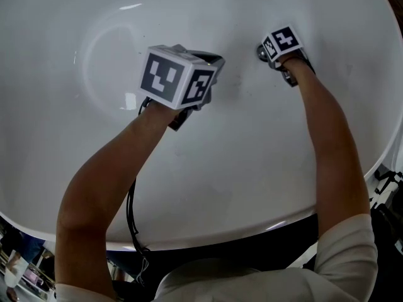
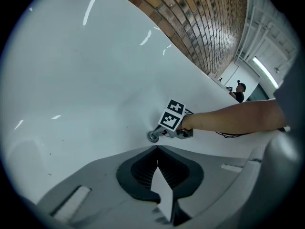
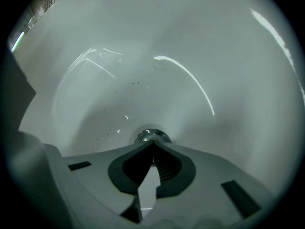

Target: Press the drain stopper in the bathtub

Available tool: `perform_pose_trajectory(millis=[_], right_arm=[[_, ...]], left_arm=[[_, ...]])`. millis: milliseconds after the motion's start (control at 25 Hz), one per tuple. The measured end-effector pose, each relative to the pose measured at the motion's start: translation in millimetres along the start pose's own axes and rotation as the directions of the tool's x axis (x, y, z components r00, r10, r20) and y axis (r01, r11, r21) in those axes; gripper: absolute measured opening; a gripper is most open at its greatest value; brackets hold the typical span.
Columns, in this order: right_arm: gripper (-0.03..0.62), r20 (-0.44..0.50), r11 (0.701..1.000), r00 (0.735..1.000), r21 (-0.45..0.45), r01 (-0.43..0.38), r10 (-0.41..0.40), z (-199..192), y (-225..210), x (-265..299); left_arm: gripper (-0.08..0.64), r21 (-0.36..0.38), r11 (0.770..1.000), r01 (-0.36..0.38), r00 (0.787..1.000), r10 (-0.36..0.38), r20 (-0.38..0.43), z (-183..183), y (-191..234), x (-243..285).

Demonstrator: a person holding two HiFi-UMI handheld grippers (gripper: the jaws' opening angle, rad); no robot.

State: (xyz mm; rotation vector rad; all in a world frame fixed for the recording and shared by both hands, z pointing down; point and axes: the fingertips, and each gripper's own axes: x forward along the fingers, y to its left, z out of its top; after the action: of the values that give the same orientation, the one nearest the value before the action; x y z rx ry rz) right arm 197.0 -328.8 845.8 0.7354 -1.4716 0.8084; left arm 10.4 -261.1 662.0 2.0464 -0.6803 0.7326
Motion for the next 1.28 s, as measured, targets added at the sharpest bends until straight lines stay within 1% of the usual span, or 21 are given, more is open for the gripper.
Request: perform_pose_trajectory(millis=[80,200,320,480,920,1280], right_arm=[[0.017,0.010,1.000,1.000,-0.012,0.016,-0.016,2,-5,-7],[0.017,0.038,1.000,0.999,-0.004,0.023,-0.023,7,-8,-22],[0.017,0.064,0.999,0.997,0.001,0.036,-0.036,15,-2,-41],[0.017,0.096,0.999,0.994,-0.001,0.054,-0.054,25,5,-69],[0.017,0.192,0.995,0.976,0.016,0.102,-0.104,34,7,-155],[0.017,0.258,0.992,0.958,0.016,0.124,-0.124,29,19,-210]], left_arm=[[0.008,0.009,1.000,-0.010,1.000,0.010,0.009,9,-3,-3],[0.008,0.009,1.000,-0.027,0.999,0.027,0.031,19,-7,-9],[0.008,0.006,0.999,-0.045,0.997,0.044,0.060,26,-8,-26],[0.008,0.026,0.998,-0.066,0.993,0.063,0.096,35,-12,-49],[0.008,0.079,0.993,-0.091,0.979,0.075,0.189,58,-54,-100],[0.008,0.102,0.988,-0.115,0.965,0.086,0.250,64,-82,-135]])
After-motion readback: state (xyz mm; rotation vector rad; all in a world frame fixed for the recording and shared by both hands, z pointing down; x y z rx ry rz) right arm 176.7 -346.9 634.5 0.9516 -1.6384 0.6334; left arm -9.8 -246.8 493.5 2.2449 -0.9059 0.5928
